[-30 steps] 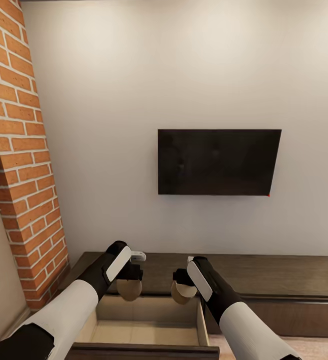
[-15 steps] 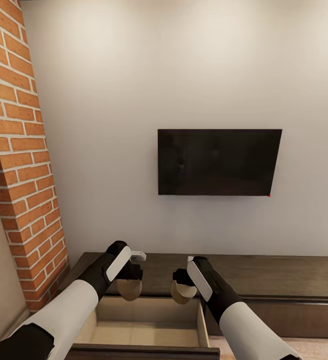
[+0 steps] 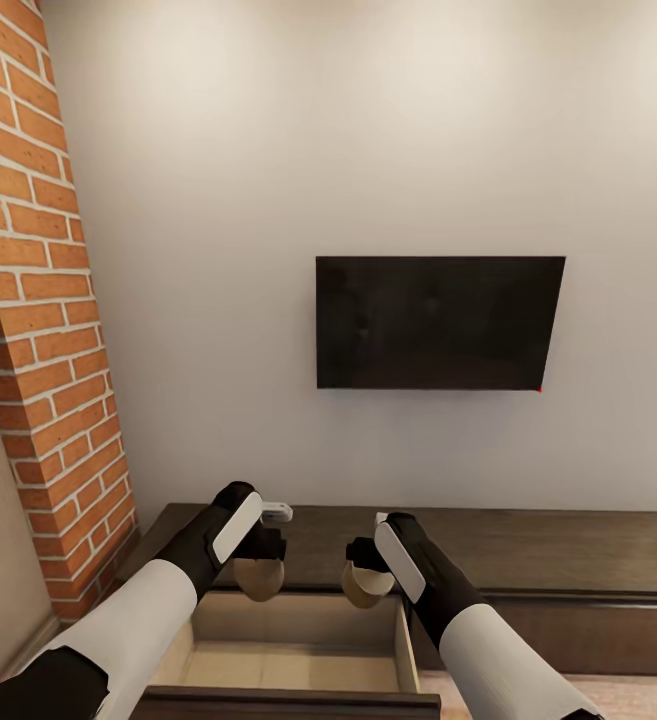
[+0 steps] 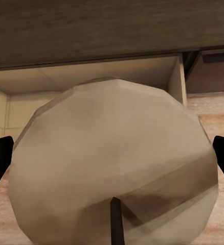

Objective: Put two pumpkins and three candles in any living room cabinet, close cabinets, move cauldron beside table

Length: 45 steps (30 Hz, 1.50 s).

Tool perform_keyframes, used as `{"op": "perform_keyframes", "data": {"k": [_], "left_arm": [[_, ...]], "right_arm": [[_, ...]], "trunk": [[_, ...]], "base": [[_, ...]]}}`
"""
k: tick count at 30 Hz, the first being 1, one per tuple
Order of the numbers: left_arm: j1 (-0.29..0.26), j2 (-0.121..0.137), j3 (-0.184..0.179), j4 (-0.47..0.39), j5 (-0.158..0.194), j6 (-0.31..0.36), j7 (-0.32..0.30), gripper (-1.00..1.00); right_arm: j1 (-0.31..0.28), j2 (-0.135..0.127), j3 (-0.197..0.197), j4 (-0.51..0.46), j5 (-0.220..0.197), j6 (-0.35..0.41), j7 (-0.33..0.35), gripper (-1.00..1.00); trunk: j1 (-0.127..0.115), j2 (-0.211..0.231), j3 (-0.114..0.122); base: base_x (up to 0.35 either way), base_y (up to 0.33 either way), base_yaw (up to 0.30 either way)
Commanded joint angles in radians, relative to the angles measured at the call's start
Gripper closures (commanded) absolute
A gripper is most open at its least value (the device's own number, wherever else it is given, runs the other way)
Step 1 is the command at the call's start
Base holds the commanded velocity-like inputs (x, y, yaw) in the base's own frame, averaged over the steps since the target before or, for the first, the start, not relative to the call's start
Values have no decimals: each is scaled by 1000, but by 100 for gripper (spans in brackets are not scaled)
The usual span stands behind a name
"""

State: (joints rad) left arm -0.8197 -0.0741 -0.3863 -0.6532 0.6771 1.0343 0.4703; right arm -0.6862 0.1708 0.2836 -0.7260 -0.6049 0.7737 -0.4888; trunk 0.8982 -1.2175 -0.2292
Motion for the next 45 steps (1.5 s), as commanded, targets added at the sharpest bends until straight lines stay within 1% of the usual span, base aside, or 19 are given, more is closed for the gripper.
{"op": "perform_keyframes", "data": {"k": [1,34,45], "left_arm": [[-1,0,-3,-1,10,1,10,100],[-1,0,-5,9,10,0,8,100],[-1,-1,-5,9,10,-10,8,100]], "right_arm": [[-1,0,3,-1,-10,1,-10,100],[-1,-2,3,-1,-10,1,-9,100],[-1,-2,3,-1,-10,1,-8,100]], "trunk": [[4,-8,-5],[131,-239,-108],[173,-316,-142]], "base": [[0,0,0],[0,0,0],[0,0,0]]}}
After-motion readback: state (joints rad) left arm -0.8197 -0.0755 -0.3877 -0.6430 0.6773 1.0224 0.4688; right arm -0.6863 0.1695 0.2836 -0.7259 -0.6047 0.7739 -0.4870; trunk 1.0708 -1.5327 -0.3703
